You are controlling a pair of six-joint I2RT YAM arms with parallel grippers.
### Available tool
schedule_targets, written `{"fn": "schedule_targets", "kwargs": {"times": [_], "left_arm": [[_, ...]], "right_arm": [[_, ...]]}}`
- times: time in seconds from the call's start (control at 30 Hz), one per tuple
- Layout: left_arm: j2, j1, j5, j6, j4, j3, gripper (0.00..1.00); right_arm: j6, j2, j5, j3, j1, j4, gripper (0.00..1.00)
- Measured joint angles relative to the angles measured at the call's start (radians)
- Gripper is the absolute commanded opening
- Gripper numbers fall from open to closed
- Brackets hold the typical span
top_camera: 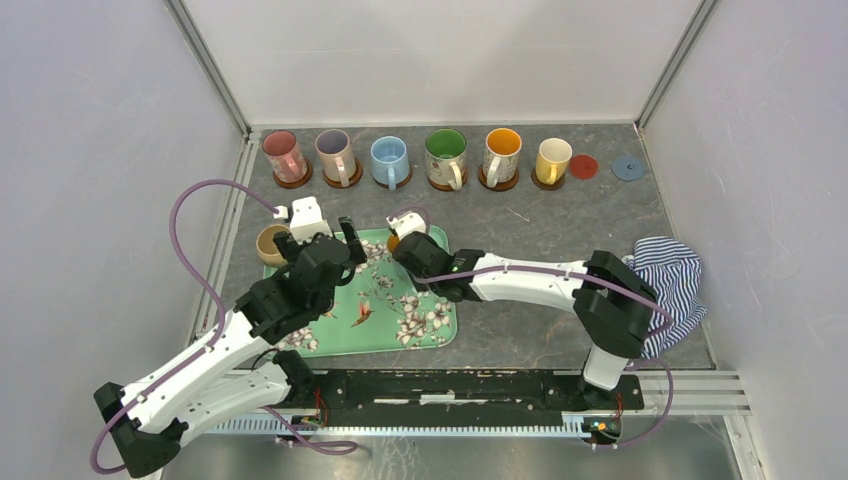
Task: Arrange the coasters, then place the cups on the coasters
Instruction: Pick up the cup from the tray.
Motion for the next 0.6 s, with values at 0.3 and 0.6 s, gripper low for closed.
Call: {"fn": "schedule_targets", "kwargs": {"times": [0.3,0.6], "left_arm": [[0.000,0.000,0.000,0.001,0.000,0.000,1.00],[0.000,0.000,0.007,0.001,0.000,0.000,1.00]], "right_arm": [[-0.024,-0.173,0.035,-0.064,-0.028,-0.048,0.00],[-0.029,-0.350,0.079,-0.187,-0.110,-0.064,0.00]]}}
